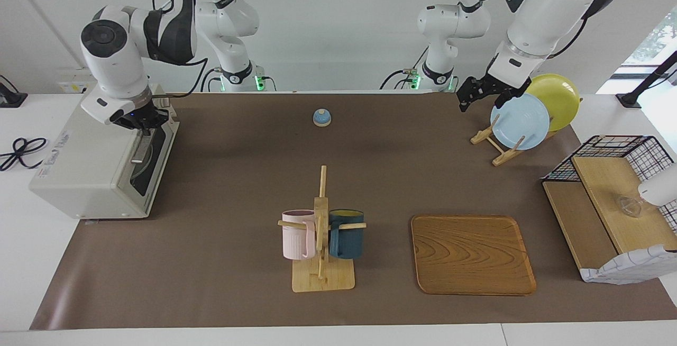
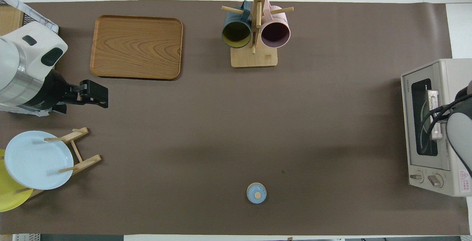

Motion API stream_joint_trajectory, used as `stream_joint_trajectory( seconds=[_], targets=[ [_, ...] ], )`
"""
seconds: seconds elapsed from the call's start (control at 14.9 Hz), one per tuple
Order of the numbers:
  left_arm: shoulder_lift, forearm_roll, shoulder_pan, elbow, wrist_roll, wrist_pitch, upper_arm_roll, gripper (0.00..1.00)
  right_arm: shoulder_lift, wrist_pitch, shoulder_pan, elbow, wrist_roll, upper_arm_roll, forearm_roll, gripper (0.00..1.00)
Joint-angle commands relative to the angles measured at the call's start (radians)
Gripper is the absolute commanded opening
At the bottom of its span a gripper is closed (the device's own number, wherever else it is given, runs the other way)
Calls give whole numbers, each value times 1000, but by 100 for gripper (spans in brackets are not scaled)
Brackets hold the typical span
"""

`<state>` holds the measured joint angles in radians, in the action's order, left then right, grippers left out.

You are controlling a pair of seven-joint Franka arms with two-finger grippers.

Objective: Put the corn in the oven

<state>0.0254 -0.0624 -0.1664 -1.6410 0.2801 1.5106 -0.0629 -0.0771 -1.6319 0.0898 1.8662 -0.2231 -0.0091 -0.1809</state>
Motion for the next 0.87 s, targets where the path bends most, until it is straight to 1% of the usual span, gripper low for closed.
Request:
stream_joint_trajectory(
  seconds=[0.0, 0.07, 0.13, 0.2, 0.27, 0.34, 0.4, 0.47, 0.67, 0.81],
  targets=[
    [19, -11, 1, -14, 2, 0, 0, 100, 5, 104, 8, -114, -10, 3, 113, 12],
    [19, -11, 1, -14, 2, 0, 0, 100, 11, 127, 7, -146, -9, 6, 116, 13],
    [19, -11, 1, -13, 2, 0, 0, 100, 26, 145, 7, -188, -9, 6, 129, 19],
    [19, -11, 1, -14, 2, 0, 0, 100, 48, 174, 7, -240, -7, 8, 158, 28],
    [19, -11, 1, -14, 2, 0, 0, 100, 56, 190, 7, -254, -7, 6, 175, 40],
    [19, -11, 1, -13, 2, -1, 0, 100, 54, 188, 5, -249, -7, 8, 176, 58],
    [19, -11, 1, -14, 1, -1, 0, 100, 53, 182, 5, -242, -6, 8, 176, 81],
    [19, -11, 1, -14, 2, -1, 0, 100, 51, 178, 5, -242, -5, 6, 178, 100],
    [19, -11, 1, -14, 1, -1, 0, 100, 48, 176, 5, -245, 34, 8, 176, 100],
    [19, -11, 1, -14, 1, -1, 0, 100, 48, 176, -1, -254, 73, 26, 175, 100]
  ],
)
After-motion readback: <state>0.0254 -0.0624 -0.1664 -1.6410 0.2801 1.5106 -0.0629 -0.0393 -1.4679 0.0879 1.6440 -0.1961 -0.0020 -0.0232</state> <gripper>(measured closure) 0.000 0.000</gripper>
